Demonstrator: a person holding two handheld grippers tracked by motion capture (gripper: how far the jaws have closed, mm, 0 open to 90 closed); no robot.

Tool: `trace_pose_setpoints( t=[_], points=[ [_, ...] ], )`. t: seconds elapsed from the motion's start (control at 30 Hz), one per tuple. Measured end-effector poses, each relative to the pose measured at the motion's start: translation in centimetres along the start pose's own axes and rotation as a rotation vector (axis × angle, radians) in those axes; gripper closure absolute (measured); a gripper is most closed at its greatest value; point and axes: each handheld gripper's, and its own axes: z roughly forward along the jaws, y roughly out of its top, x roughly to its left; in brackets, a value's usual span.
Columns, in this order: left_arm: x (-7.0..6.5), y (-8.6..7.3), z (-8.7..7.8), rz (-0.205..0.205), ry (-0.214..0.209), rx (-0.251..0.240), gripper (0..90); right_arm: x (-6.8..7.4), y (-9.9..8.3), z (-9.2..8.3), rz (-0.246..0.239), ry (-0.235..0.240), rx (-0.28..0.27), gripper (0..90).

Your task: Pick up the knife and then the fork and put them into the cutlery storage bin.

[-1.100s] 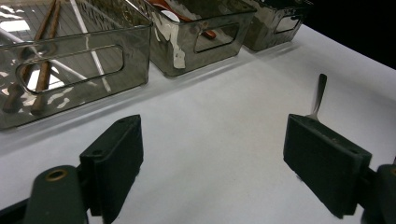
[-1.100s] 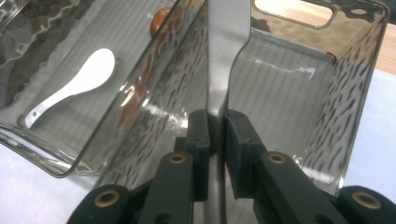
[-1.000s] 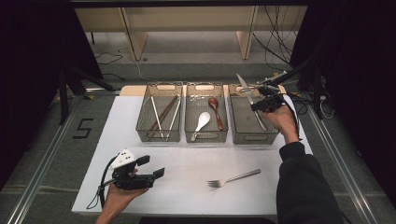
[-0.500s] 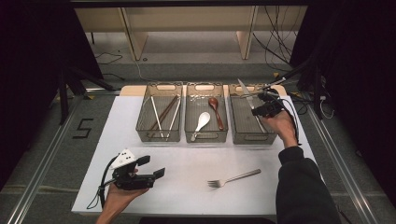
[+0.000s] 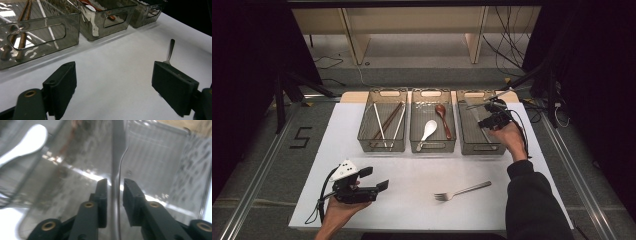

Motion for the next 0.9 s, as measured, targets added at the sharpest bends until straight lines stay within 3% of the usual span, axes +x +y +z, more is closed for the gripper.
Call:
trace_pose_setpoints(
  t=[0.27,0.6,0.9],
  points=[
    [0.0,0.0,0.0,0.0,0.001,0.0,19.6,0.7,0.2,-1.2,-0.021,0.041,-0.027,59.3],
    [0.1,-0.1,0.1,0.0,-0.001,0.001,19.3,3.1,-0.8,-3.3,-0.108,0.135,-0.057,39.8],
    [0.1,-0.1,0.0,0.0,0.003,-0.006,19.3,5.6,-3.2,-5.0,-0.205,0.223,-0.071,35.2]
  ],
)
